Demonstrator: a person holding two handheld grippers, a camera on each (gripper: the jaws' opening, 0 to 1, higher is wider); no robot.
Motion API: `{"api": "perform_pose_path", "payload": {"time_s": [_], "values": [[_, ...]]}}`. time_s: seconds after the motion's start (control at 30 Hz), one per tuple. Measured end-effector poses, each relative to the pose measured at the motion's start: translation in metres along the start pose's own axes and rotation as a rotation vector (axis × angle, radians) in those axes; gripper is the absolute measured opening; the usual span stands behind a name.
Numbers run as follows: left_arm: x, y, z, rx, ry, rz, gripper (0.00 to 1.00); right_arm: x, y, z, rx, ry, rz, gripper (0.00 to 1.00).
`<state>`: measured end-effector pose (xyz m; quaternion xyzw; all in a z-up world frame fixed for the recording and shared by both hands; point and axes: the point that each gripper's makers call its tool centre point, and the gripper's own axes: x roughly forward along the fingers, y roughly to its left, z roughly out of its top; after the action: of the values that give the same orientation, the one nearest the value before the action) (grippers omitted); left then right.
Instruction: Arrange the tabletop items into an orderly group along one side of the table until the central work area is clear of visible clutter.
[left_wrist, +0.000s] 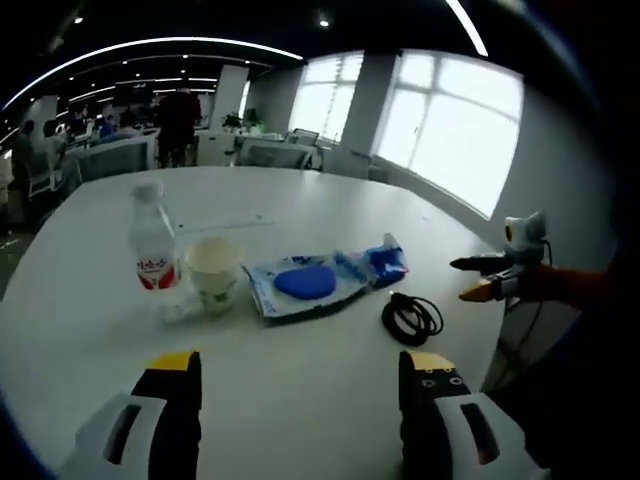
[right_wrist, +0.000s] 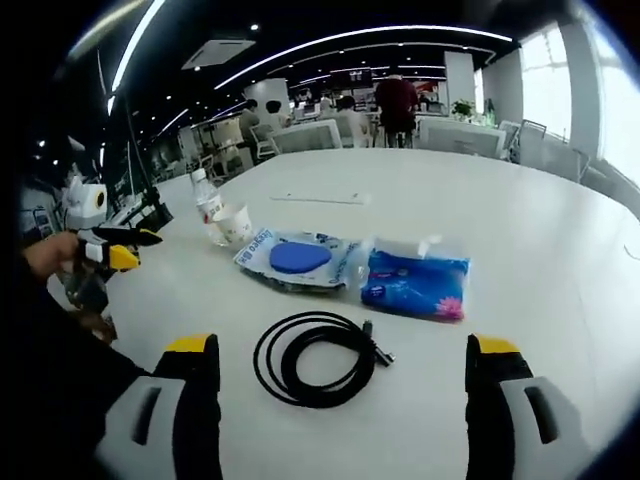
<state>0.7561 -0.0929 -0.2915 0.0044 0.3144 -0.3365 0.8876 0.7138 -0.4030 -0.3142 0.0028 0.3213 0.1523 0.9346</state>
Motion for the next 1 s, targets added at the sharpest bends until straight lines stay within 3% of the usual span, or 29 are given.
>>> {"api": "perform_pose_path", "payload": {"time_s": [0.3,0.67,1.0], "values": [[-0.016,0.000,-0.008,0.000,0.026,0.020,0.99,-0.022,-0.002,-0.006,-0.015,0.004,-0.007,1.00],[-0.030,0.005,0.004,0.040,-0.009,0.057,1.00,-0.014,0.001,0.001,0.000,-0.014,0.013,1.00],[-0.036,0.010,0.006,0.018,-0.045,0.074,1.00,-0.007,0.000,0.008,-0.010,-0.014,0.018,0.99]]}}
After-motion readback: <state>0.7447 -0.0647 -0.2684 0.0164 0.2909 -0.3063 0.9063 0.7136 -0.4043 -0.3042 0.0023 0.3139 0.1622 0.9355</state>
